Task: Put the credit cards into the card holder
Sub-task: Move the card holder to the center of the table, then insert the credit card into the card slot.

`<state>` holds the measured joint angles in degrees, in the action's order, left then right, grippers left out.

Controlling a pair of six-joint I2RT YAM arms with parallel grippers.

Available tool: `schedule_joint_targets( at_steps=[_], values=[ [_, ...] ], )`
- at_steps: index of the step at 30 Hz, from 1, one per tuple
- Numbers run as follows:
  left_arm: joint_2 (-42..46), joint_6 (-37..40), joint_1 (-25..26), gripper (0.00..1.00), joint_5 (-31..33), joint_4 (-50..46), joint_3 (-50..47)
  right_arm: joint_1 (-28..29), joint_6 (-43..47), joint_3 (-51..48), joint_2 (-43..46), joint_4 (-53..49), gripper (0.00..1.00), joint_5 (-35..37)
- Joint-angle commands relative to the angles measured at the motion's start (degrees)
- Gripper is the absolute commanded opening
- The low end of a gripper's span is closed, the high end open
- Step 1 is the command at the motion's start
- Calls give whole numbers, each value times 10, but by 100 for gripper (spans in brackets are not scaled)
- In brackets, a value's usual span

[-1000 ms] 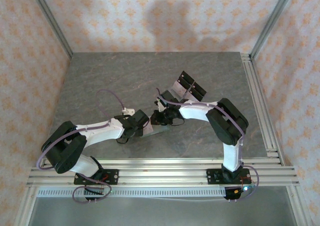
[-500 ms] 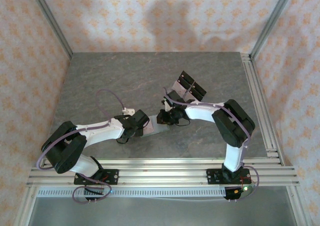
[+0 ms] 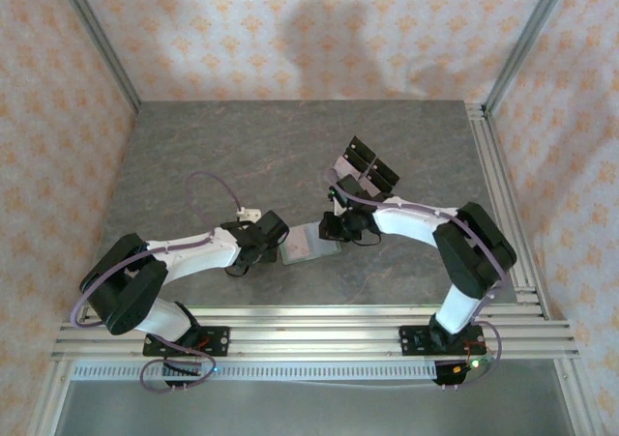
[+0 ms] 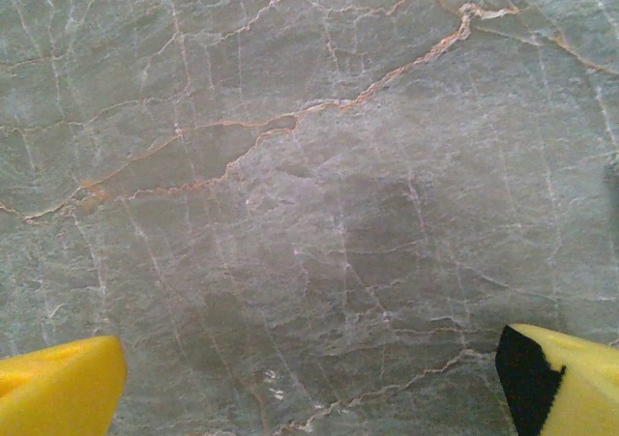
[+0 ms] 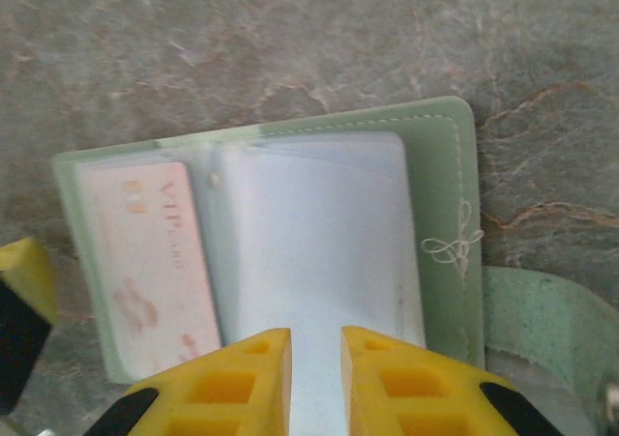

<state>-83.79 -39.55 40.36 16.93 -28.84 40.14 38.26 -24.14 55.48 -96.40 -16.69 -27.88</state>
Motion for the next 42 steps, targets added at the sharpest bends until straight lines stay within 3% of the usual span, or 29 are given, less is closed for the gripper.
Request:
schedule_joint_targets(
  at_steps=[1,11,23,30,42],
  values=[
    [3,8,-6,100,10,-4,16,11,1,19,28,-18,20,-5],
    [1,9,-5,100,8,-3,17,62,-20,37,-24,32,19,-50],
    [-3,6,-5,100,2,4,14,41,-16,26,-59,49,16,-32],
    [-10,5,-5,100,-1,11,13,40,-6,48,-59,33,26,-33],
    [-14,4,-5,100,-4,16,12,41,-3,81,-101,29,27,-44]
  ],
)
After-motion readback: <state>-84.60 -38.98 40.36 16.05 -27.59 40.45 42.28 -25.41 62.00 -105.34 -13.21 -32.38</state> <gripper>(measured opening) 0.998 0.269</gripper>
